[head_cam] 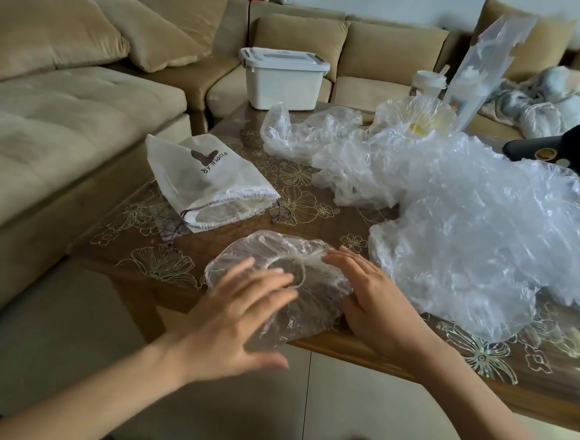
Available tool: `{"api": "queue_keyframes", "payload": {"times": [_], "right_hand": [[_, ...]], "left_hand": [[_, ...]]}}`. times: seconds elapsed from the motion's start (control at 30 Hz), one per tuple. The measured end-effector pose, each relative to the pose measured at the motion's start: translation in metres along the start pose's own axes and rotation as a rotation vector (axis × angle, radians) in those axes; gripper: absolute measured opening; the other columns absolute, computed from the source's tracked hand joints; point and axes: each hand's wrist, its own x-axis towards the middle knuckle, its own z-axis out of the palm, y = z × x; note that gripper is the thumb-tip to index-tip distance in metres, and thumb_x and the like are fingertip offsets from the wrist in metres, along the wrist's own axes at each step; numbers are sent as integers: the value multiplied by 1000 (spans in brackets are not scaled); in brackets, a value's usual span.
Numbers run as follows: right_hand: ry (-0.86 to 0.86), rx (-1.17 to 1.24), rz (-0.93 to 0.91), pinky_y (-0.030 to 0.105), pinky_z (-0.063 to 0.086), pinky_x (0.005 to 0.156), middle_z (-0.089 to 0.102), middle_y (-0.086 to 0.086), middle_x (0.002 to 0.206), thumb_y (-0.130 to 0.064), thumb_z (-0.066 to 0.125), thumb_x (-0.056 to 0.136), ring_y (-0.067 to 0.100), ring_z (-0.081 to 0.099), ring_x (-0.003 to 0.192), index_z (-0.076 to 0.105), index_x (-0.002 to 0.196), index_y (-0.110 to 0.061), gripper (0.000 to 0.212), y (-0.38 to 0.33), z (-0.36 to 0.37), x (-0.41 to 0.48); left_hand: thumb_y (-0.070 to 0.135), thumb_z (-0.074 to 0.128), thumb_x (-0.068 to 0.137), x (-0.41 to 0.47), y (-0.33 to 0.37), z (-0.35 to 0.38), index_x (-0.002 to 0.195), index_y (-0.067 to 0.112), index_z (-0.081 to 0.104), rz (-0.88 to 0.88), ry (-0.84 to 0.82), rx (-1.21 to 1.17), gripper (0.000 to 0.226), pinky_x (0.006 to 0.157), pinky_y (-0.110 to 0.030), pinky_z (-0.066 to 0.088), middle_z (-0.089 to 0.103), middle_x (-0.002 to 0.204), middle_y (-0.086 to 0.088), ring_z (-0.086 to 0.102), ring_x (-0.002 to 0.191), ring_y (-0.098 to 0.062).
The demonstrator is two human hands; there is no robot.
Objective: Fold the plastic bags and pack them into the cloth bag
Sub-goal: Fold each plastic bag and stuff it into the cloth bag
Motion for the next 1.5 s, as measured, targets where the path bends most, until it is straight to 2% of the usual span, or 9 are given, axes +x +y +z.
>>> {"api": "queue_keyframes", "payload": {"times": [0.13, 0.3, 0.57, 0.73, 0.83, 0.93, 1.07, 1.17, 1.5], "right_hand": [[-182, 141, 38, 16, 22, 108, 29, -4, 151, 2, 52, 79, 12, 22, 141, 38, 141, -19, 67, -2, -8, 1], [-282, 112, 56, 27, 11, 116, 9, -12, 157, -21, 71, 82, 6, -3, 144, 18, 148, -28, 85, 5, -8, 4], [-45, 766, 88, 21, 48, 82, 69, -1, 111, -15, 74, 77, 7, 63, 100, 68, 92, -16, 17, -3, -10, 25], [178, 823, 207, 39, 56, 69, 71, 15, 83, -6, 65, 85, 30, 66, 72, 68, 87, -9, 5, -12, -11, 43], [554, 598, 39, 21, 48, 55, 68, 2, 72, -5, 64, 87, 7, 60, 61, 67, 85, -15, 10, -26, -21, 51], [714, 560, -182, 10, 47, 83, 67, -8, 98, 12, 63, 80, -2, 63, 100, 63, 88, -8, 22, -31, -31, 42], [485, 157, -238, 26, 45, 99, 64, -3, 116, 14, 67, 74, 5, 52, 119, 60, 80, -8, 24, -2, -8, 22], [200, 22, -253, 40, 58, 80, 71, 5, 106, -7, 62, 81, 18, 66, 100, 57, 95, -20, 20, 10, 13, 6], [-45, 254, -15, 11, 43, 69, 64, -13, 94, -28, 67, 85, 1, 55, 81, 66, 103, -18, 21, 17, -1, -1]], "left_hand": [[32, 57, 82, 5, 12, 14, 128, 10, 48, 50, -43, 109, 52, 109, -46, 28, 55, 130, -9, 44, 125, -22], [23, 47, 88, 10, 14, -10, 120, 15, 60, -313, 53, -421, 35, 98, -26, 46, 63, 120, 4, 59, 113, -8], [37, 54, 83, 20, -11, -72, 107, 20, 69, -790, -129, -1148, 33, 100, -27, 38, 70, 110, 4, 62, 103, -7], [28, 50, 93, 35, -30, -77, 95, 25, 71, -821, 14, -931, 22, 81, -5, 37, 68, 98, 26, 55, 96, 19], [28, 53, 90, 46, -31, -87, 101, 16, 70, -713, 340, -814, 24, 82, -11, 46, 71, 98, 16, 63, 96, 4], [22, 55, 90, 51, -24, -98, 107, 17, 66, -418, 450, -665, 21, 88, -11, 44, 68, 109, 18, 61, 106, 0], [20, 59, 83, 36, -24, -71, 119, 18, 60, -271, 174, -417, 36, 104, -16, 36, 57, 127, 7, 51, 120, 0], [10, 65, 82, 12, -26, -40, 117, 24, 61, -249, -71, -300, 38, 107, -18, 29, 55, 126, 13, 47, 119, 3], [50, 48, 88, -2, -39, -40, 101, 36, 65, -553, -34, -573, 26, 82, -4, 41, 59, 97, 44, 57, 99, 15]]}}
